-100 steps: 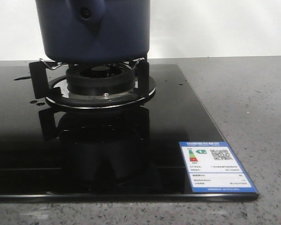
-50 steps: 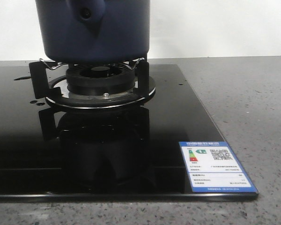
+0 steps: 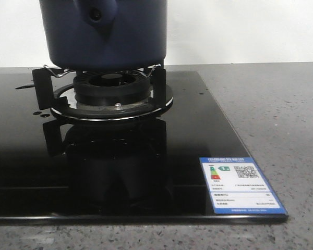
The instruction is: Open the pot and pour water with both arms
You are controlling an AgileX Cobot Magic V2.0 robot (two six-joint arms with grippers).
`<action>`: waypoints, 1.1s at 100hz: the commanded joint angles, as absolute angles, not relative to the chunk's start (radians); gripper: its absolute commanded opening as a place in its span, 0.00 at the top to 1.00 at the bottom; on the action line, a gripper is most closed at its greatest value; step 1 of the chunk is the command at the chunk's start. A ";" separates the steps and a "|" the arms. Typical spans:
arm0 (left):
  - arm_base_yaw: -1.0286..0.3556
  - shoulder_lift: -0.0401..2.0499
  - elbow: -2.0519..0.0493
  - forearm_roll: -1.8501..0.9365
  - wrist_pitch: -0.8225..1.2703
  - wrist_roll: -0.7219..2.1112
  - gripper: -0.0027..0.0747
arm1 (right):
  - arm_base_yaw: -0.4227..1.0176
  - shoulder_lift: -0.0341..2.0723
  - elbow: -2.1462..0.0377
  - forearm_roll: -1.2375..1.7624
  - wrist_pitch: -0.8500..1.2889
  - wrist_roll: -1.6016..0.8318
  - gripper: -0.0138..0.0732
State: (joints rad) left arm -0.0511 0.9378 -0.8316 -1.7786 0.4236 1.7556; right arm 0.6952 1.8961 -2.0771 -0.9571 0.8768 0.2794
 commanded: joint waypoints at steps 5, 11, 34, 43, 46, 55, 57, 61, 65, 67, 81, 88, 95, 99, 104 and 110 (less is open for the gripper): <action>-0.060 0.918 -0.867 -1.850 0.448 1.744 0.65 | 0.705 1.835 -2.094 -1.115 0.796 0.338 0.89; -0.060 0.918 -0.867 -1.851 0.448 1.744 0.65 | 0.711 1.835 -2.089 -1.176 0.796 0.371 0.89; -0.060 0.918 -0.867 -1.853 0.448 1.744 0.65 | 0.732 1.835 -2.085 -1.368 0.777 0.446 0.89; -0.060 0.918 -0.867 -1.853 0.448 1.744 0.65 | 0.741 1.835 -2.085 -1.438 0.762 0.449 0.89; -0.060 0.918 -0.867 -1.853 0.448 1.744 0.65 | 0.745 1.835 -2.085 -1.457 0.756 0.449 0.89; -0.060 0.918 -0.867 -1.853 0.448 1.744 0.65 | 0.754 1.835 -2.085 -1.518 0.746 0.449 0.89; -0.060 0.918 -0.867 -1.853 0.448 1.744 0.65 | 0.756 1.835 -2.085 -1.528 0.746 0.449 0.89; -0.063 0.918 -0.867 -1.853 0.448 1.744 0.65 | 0.758 1.835 -2.085 -1.547 0.743 0.449 0.89; -0.068 0.918 -0.867 -1.853 0.448 1.744 0.65 | 0.763 1.835 -2.085 -1.568 0.741 0.449 0.89; -0.071 0.918 -0.867 -1.853 0.448 1.744 0.65 | 0.765 1.835 -2.085 -1.580 0.741 0.449 0.89; -0.081 0.918 -0.867 -1.853 0.437 1.744 0.65 | 0.779 1.834 -2.085 -1.680 0.740 0.449 0.89; -0.081 0.918 -0.867 -1.853 0.431 1.744 0.65 | 0.783 1.834 -2.085 -1.709 0.737 0.449 0.89; -0.081 0.918 -0.867 -1.853 0.431 1.744 0.65 | 0.786 1.832 -2.085 -1.723 0.735 0.449 0.89; -0.081 0.918 -0.867 -1.853 0.431 1.744 0.65 | 0.787 1.832 -2.085 -1.728 0.735 0.449 0.89; -0.081 0.918 -0.867 -1.853 0.431 1.744 0.65 | 0.787 1.832 -2.085 -1.730 0.735 0.449 0.89; -0.081 0.918 -0.867 -1.853 0.431 1.744 0.65 | 0.787 1.832 -2.085 -1.723 0.735 0.449 0.89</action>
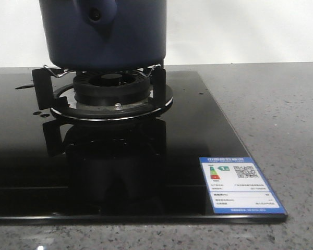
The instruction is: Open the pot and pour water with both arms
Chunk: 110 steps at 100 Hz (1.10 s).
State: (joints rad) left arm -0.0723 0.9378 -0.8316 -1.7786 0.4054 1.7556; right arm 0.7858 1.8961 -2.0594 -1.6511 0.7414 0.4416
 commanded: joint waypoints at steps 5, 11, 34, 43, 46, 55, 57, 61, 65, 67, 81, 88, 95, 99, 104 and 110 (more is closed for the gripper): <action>-0.082 0.918 -0.867 -1.853 0.431 1.744 0.65 | 0.787 1.832 -2.085 -1.704 0.735 0.449 0.89; -0.083 0.918 -0.867 -1.853 0.431 1.744 0.65 | 0.787 1.832 -2.085 -1.650 0.745 0.449 0.89; -0.089 0.918 -0.867 -1.853 0.431 1.744 0.65 | 0.764 1.832 -2.085 -1.206 0.903 0.449 0.89; -0.104 0.918 -0.867 -1.853 0.431 1.746 0.65 | 0.722 1.832 -2.095 -1.019 0.950 0.449 0.89; -0.114 0.918 -0.867 -1.853 0.431 1.752 0.65 | 0.705 1.829 -2.099 -0.955 0.957 0.449 0.89; -0.136 0.920 -0.867 -1.853 0.433 1.756 0.65 | 0.648 1.809 -2.121 -0.800 0.965 0.449 0.89; -0.138 0.920 -0.867 -1.853 0.433 1.756 0.65 | 0.634 1.802 -2.125 -0.765 0.965 0.449 0.89; -0.144 0.924 -0.870 -1.853 0.433 1.756 0.65 | 0.605 1.785 -2.131 -0.695 0.966 0.447 0.89; -0.148 0.930 -0.872 -1.855 0.435 1.756 0.65 | 0.579 1.768 -2.139 -0.629 0.975 0.432 0.89; -0.151 0.932 -0.878 -1.855 0.438 1.756 0.65 | 0.563 1.758 -2.140 -0.599 0.981 0.424 0.89; -0.165 0.977 -0.929 -1.859 0.461 1.756 0.65 | 0.436 1.695 -2.148 -0.412 1.086 0.321 0.89; -0.181 1.005 -0.964 -1.859 0.474 1.756 0.65 | 0.372 1.668 -2.148 -0.338 1.142 0.264 0.89; -0.199 1.042 -0.999 -1.859 0.489 1.756 0.65 | 0.310 1.650 -2.148 -0.285 1.229 0.217 0.89; -0.211 1.065 -1.018 -1.859 0.493 1.756 0.65 | 0.273 1.645 -2.148 -0.262 1.295 0.189 0.89; -0.228 1.094 -1.037 -1.859 0.499 1.756 0.65 | 0.232 1.638 -2.135 -0.208 1.320 0.161 0.89; -0.250 1.125 -1.055 -1.859 0.512 1.756 0.65 | 0.176 1.607 -2.093 -0.112 1.318 0.157 0.89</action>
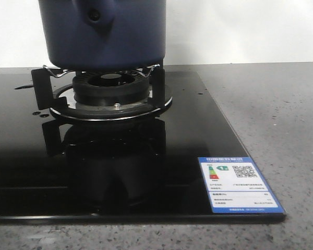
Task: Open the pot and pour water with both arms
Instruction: 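Carry the bowl back and set it on the counter with the right gripper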
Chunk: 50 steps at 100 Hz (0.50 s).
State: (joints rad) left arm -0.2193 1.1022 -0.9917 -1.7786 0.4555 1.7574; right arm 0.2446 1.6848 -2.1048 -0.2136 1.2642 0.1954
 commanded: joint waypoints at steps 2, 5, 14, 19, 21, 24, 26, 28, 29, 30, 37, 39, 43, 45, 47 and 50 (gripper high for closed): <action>-0.258 1.138 -1.061 -1.859 0.517 1.756 0.65 | 0.159 1.600 -2.074 -0.086 1.318 0.157 0.89; -0.267 1.154 -1.072 -1.859 0.520 1.756 0.65 | 0.140 1.583 -2.038 -0.058 1.318 0.157 0.89; -0.296 1.204 -1.095 -1.859 0.533 1.756 0.65 | 0.093 1.532 -1.927 -0.041 1.318 0.145 0.89; -0.309 1.228 -1.113 -1.859 0.539 1.756 0.65 | 0.070 1.504 -1.838 -0.041 1.316 0.123 0.89; -0.314 1.238 -1.115 -1.859 0.541 1.756 0.65 | 0.058 1.491 -1.816 -0.041 1.316 0.118 0.89; -0.320 1.252 -1.124 -1.859 0.546 1.756 0.65 | 0.042 1.474 -1.756 -0.041 1.313 0.111 0.89; -0.323 1.258 -1.129 -1.857 0.546 1.756 0.65 | 0.028 1.461 -1.720 -0.041 1.305 0.109 0.89; -0.329 1.265 -1.129 -1.857 0.553 1.756 0.65 | 0.014 1.449 -1.695 -0.037 1.296 0.109 0.89; -0.328 1.270 -1.131 -1.857 0.553 1.756 0.65 | 0.009 1.444 -1.670 -0.036 1.292 0.109 0.89; -0.331 1.272 -1.132 -1.857 0.556 1.756 0.65 | -0.002 1.440 -1.658 -0.032 1.283 0.107 0.89; -0.334 1.290 -1.136 -1.857 0.574 1.756 0.65 | -0.056 1.399 -1.539 0.000 1.231 0.093 0.89; -0.334 1.292 -1.136 -1.857 0.582 1.756 0.65 | -0.068 1.388 -1.506 0.019 1.221 0.081 0.89; -0.334 1.300 -1.136 -1.857 0.588 1.756 0.65 | -0.100 1.372 -1.444 0.044 1.200 0.069 0.89; -0.334 1.302 -1.136 -1.857 0.588 1.756 0.65 | -0.115 1.369 -1.415 0.057 1.195 0.065 0.89; -0.334 1.302 -1.136 -1.857 0.588 1.756 0.65 | -0.128 1.366 -1.390 0.071 1.190 0.059 0.89; -0.334 1.306 -1.136 -1.859 0.590 1.756 0.65 | -0.142 1.366 -1.358 0.088 1.186 0.047 0.89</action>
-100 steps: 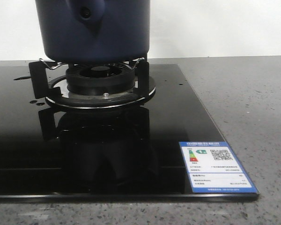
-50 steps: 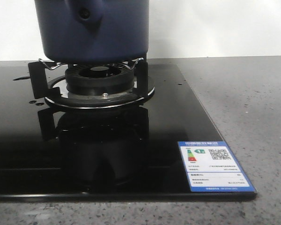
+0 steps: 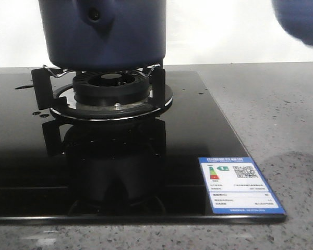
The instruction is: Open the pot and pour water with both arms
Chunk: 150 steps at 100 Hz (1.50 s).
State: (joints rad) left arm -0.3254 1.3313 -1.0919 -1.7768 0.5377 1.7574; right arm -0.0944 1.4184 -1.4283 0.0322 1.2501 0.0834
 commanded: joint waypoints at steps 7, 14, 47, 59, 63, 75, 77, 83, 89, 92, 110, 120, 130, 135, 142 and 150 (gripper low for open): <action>-0.334 1.312 -1.136 -1.859 0.589 1.756 0.65 | -0.154 1.366 -1.290 0.111 1.168 0.029 0.89; -0.336 1.316 -1.136 -1.859 0.595 1.756 0.65 | -0.154 1.366 -1.240 0.111 1.143 0.029 0.89; -0.339 1.325 -1.136 -1.836 0.595 1.756 0.65 | -0.154 1.366 -1.200 0.112 1.111 0.029 0.63; -0.339 1.344 -1.136 -1.834 0.601 1.756 0.65 | -0.154 1.352 -1.200 0.114 1.092 0.029 0.39; -0.339 1.353 -1.136 -1.834 0.609 1.756 0.65 | -0.154 1.334 -1.207 0.114 1.090 0.029 0.35; -0.339 1.368 -1.136 -1.825 0.612 1.756 0.65 | -0.154 1.267 -1.261 0.112 1.083 0.029 0.34; -0.339 1.368 -1.136 -1.818 0.610 1.756 0.65 | -0.154 1.258 -1.269 0.112 1.081 0.029 0.34; -0.339 1.370 -1.136 -1.781 0.602 1.756 0.65 | -0.154 1.219 -1.303 0.112 1.079 0.029 0.35; -0.339 1.370 -1.136 -1.731 0.579 1.756 0.65 | -0.154 1.172 -1.341 0.115 1.077 0.029 0.37; -0.339 1.370 -1.136 -1.706 0.571 1.754 0.65 | -0.154 1.151 -1.356 0.120 1.071 0.029 0.39; -0.339 1.381 -1.136 -1.707 0.551 1.754 0.65 | -0.154 1.030 -1.418 0.186 1.020 0.027 0.74; -0.339 1.395 -1.136 -1.707 0.529 1.754 0.65 | -0.154 0.976 -1.418 0.213 0.994 0.000 0.91; -0.339 1.412 -1.136 -1.712 0.530 1.754 0.65 | -0.151 0.953 -1.418 0.222 0.996 0.000 0.91; -0.339 1.423 -1.136 -1.712 0.532 1.754 0.65 | -0.145 0.946 -1.418 0.222 0.996 -0.009 0.91; -0.339 1.436 -1.136 -1.712 0.533 1.754 0.65 | -0.121 0.943 -1.418 0.222 1.005 -0.013 0.91; -0.339 1.441 -1.136 -1.714 0.527 1.754 0.65 | -0.102 0.943 -1.418 0.222 1.013 -0.013 0.91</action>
State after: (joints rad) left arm -0.3294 1.4608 -1.0979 -1.6641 0.5157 1.7596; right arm -0.1211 0.9517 -1.3860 0.2057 1.0665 0.0000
